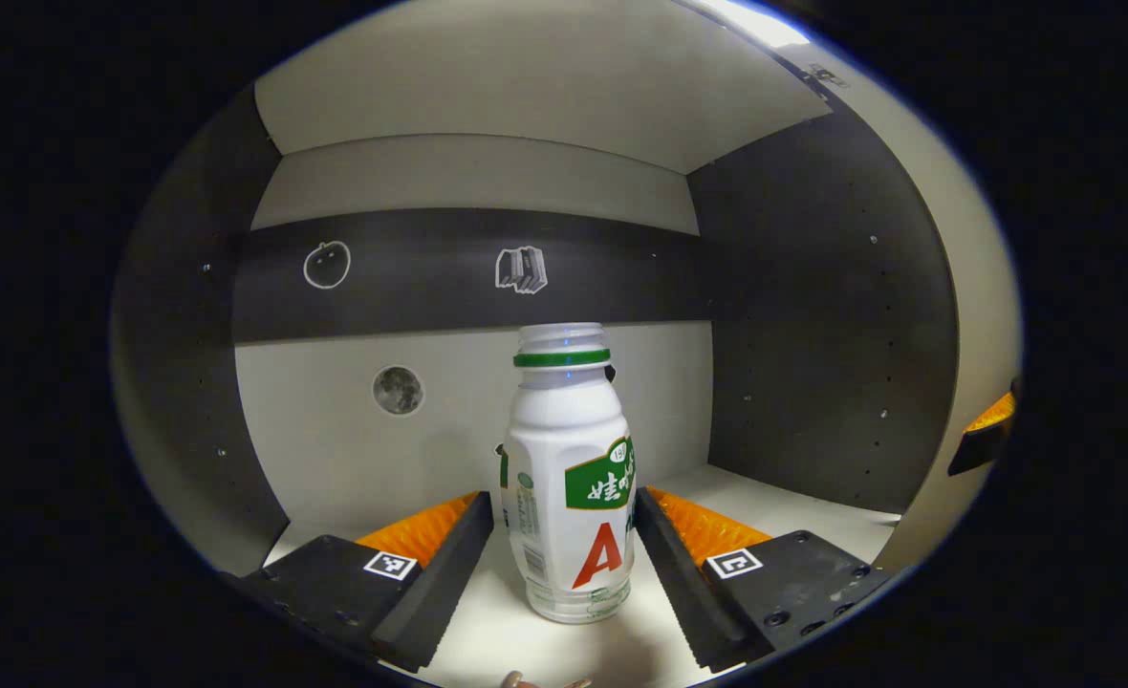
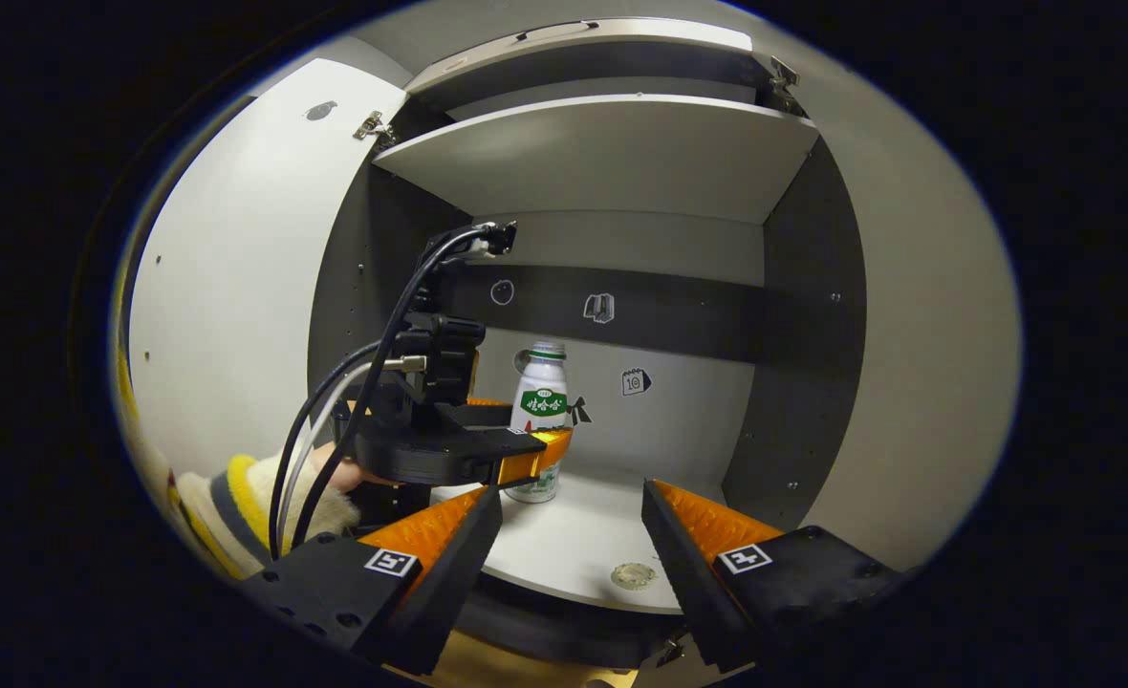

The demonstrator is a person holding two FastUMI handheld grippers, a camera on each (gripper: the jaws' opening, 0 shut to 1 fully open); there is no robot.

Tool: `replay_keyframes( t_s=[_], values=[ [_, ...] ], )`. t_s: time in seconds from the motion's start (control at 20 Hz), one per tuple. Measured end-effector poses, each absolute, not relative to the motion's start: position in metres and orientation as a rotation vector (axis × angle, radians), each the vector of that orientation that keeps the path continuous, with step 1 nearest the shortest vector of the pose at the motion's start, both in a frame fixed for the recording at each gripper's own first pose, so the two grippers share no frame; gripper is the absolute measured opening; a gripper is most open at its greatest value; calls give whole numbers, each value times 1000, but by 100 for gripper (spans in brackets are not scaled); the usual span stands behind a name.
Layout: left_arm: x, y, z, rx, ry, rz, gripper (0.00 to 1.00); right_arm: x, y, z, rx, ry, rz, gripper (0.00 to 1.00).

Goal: Grasp the bottle in the cabinet with the left hand and place it on the coaster, then close the right door with the right hand and the left door with the left hand.

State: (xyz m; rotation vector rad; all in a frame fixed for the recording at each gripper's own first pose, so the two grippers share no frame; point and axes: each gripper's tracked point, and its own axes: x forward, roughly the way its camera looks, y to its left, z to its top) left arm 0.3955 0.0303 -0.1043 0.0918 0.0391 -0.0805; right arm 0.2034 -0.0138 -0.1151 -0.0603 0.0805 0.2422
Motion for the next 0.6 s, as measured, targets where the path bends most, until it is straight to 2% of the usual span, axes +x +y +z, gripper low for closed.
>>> replay_keyframes(
  t_s=[0.1,0.15,0.25,0.6],
  values=[
    [398,27,-104,93,33,-93,94,205,-12,-116,-53,84,247,98],
    [395,26,-102,88,33,-98,83,205,-12,-116,-54,81,247,98],
    [397,22,-103,67,37,-123,79,205,-11,-113,-60,72,245,98],
    [359,9,-65,76,-18,-130,78,181,-10,-91,-49,28,249,98]
  ],
)
